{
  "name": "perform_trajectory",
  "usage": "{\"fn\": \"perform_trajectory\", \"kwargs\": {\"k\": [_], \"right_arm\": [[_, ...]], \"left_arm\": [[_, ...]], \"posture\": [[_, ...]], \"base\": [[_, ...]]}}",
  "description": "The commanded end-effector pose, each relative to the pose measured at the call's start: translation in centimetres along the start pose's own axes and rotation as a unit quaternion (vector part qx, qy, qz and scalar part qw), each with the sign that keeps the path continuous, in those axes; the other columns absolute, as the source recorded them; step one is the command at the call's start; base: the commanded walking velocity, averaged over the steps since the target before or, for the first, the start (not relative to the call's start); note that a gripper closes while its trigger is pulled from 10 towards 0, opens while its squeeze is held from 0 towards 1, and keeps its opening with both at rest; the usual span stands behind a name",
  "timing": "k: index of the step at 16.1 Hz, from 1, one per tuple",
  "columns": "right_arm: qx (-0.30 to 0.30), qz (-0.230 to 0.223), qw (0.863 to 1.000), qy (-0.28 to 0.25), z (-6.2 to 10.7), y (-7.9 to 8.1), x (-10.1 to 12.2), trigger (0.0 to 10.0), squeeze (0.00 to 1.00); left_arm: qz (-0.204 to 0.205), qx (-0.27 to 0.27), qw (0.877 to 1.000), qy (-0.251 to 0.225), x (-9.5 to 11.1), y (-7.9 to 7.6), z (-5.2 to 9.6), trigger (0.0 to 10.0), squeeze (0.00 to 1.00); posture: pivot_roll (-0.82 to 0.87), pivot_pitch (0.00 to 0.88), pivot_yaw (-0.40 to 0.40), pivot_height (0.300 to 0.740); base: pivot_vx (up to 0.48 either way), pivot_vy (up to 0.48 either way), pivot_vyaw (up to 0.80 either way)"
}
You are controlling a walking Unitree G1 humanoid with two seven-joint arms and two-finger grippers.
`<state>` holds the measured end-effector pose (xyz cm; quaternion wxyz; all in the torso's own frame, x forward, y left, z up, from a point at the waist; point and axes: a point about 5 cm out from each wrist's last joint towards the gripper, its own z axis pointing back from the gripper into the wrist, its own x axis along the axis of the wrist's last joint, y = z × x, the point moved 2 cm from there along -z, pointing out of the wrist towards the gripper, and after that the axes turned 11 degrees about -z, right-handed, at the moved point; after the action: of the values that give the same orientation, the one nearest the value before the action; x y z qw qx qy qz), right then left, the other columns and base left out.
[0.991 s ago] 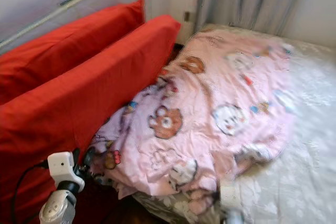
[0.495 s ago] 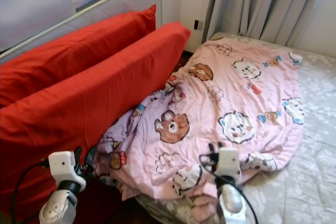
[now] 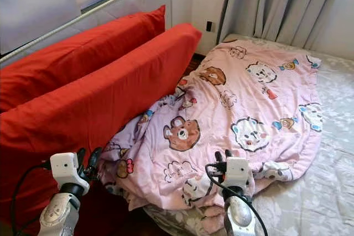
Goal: Clean up the room
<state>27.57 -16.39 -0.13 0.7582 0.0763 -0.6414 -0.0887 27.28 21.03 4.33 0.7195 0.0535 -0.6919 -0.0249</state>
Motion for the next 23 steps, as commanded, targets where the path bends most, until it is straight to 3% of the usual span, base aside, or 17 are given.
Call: {"fn": "perform_trajectory", "kwargs": {"k": [1,5,13,16,23], "right_arm": [[0.0,0.008,1.0,0.017,-0.08,0.1,-0.36,10.0,0.0],[0.009,0.011,1.0,0.019,-0.05,0.38,-0.38,10.0,0.0],[0.018,0.014,0.999,0.028,-0.05,0.73,-0.63,10.0,0.0],[0.024,0.015,0.999,0.027,-0.05,0.83,-0.62,10.0,0.0],[0.022,0.014,0.999,0.03,-0.02,0.49,-0.69,10.0,0.0]], "left_arm": [[0.003,0.0,1.0,0.001,0.11,-0.09,0.01,10.0,0.0],[0.005,-0.004,1.0,0.006,0.02,-0.42,0.09,10.0,0.0],[0.015,-0.002,1.0,0.005,0.13,-0.93,0.02,10.0,0.0],[0.014,0.001,1.0,0.003,0.3,-0.79,-0.08,10.0,0.0],[0.018,0.003,1.0,0.004,0.36,-1.0,-0.04,10.0,0.0]], "posture": [[0.02,0.043,0.018,0.735],[0.02,0.052,0.016,0.7],[0.03,0.071,0.01,0.7],[0.03,0.078,0.008,0.67],[0.03,0.092,0.003,0.67]], "base": [[0.0,0.0,0.0],[0.0,0.0,0.0],[0.0,0.0,0.0],[0.0,0.0,0.0],[0.0,0.0,0.0]]}}
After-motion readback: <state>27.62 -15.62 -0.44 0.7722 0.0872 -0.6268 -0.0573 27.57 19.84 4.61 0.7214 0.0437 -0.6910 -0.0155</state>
